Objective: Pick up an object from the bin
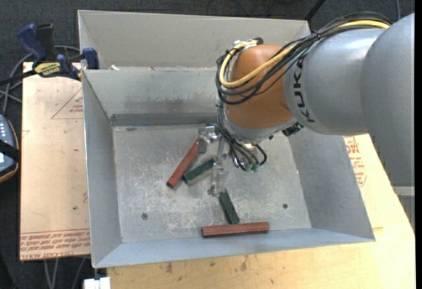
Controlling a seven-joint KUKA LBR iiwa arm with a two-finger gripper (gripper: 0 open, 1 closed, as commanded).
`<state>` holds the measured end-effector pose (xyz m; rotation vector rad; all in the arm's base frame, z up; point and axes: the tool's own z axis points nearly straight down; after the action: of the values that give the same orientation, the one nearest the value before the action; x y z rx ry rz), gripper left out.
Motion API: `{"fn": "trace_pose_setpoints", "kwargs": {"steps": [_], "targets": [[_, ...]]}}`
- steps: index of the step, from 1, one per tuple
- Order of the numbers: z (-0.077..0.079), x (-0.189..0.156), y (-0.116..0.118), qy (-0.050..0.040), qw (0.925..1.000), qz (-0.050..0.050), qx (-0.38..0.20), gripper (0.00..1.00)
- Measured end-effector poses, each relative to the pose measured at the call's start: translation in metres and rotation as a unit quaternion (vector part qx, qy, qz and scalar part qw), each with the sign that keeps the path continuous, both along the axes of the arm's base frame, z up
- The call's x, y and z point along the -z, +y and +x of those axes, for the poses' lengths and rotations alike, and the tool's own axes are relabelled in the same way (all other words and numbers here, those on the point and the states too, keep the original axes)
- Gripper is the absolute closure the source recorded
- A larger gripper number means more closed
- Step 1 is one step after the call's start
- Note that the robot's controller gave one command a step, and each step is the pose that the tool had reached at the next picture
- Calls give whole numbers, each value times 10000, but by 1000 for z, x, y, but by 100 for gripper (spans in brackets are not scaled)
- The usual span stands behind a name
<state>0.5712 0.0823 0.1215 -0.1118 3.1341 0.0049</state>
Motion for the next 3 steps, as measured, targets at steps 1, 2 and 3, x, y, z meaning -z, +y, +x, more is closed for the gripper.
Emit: {"fn": "trace_pose_setpoints", "kwargs": {"steps": [1,2,3], "targets": [[2,48,18,2,9658,-15,-2593,0],[86,50,-24,-25,8831,-30,-4692,0],[68,49,-11,-17,8622,-27,-5065,0]]}}
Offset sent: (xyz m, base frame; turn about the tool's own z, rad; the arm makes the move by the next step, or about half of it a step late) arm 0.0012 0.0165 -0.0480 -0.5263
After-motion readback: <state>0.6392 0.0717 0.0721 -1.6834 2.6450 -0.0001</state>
